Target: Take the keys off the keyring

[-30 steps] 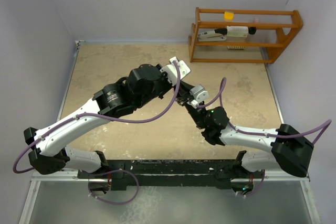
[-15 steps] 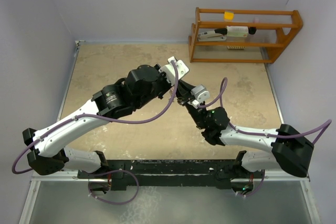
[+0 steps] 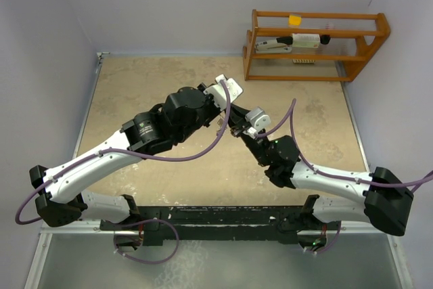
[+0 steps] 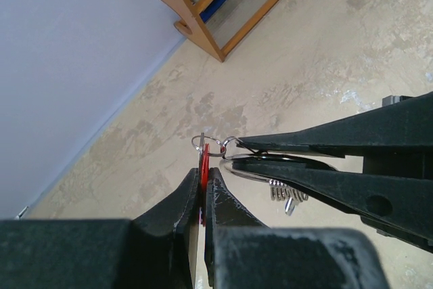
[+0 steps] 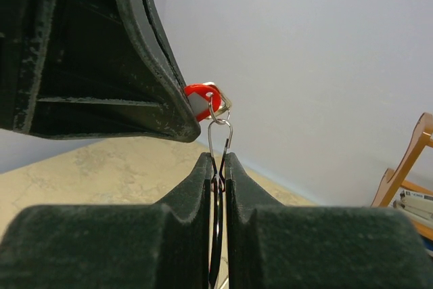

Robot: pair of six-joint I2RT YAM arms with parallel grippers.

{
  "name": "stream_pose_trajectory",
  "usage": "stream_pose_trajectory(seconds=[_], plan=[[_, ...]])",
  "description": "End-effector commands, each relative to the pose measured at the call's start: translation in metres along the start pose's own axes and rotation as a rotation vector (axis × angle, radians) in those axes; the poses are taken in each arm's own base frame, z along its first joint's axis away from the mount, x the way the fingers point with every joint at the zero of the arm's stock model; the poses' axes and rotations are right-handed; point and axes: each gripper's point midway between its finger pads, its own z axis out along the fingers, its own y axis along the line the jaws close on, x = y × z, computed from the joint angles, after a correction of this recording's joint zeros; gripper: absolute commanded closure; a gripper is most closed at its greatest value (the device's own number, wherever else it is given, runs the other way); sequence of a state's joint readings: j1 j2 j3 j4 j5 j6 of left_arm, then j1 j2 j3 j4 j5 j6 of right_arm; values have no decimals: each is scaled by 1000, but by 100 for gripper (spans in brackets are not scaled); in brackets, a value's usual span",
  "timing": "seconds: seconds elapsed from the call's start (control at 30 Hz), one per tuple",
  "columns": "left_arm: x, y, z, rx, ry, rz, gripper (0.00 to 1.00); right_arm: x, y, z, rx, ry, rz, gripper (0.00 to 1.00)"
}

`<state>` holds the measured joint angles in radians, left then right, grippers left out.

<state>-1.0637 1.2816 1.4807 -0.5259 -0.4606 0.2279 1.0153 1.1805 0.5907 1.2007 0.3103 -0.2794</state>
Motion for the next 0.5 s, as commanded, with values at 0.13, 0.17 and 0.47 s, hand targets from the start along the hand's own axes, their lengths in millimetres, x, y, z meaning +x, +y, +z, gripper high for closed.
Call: stream_pose_trajectory(seconds=[0.13,0.17,0.47], plan=[[-24,27,-11,-98,-74,22,98,-39,3,5,-48,-70,55,100],[-24,27,-11,-98,-72,31,98,-39,4,5,-53,-70,55,100],[-18,25,-10,-66,-49,142,98,-42,11,-1,-103,-66,72,100]])
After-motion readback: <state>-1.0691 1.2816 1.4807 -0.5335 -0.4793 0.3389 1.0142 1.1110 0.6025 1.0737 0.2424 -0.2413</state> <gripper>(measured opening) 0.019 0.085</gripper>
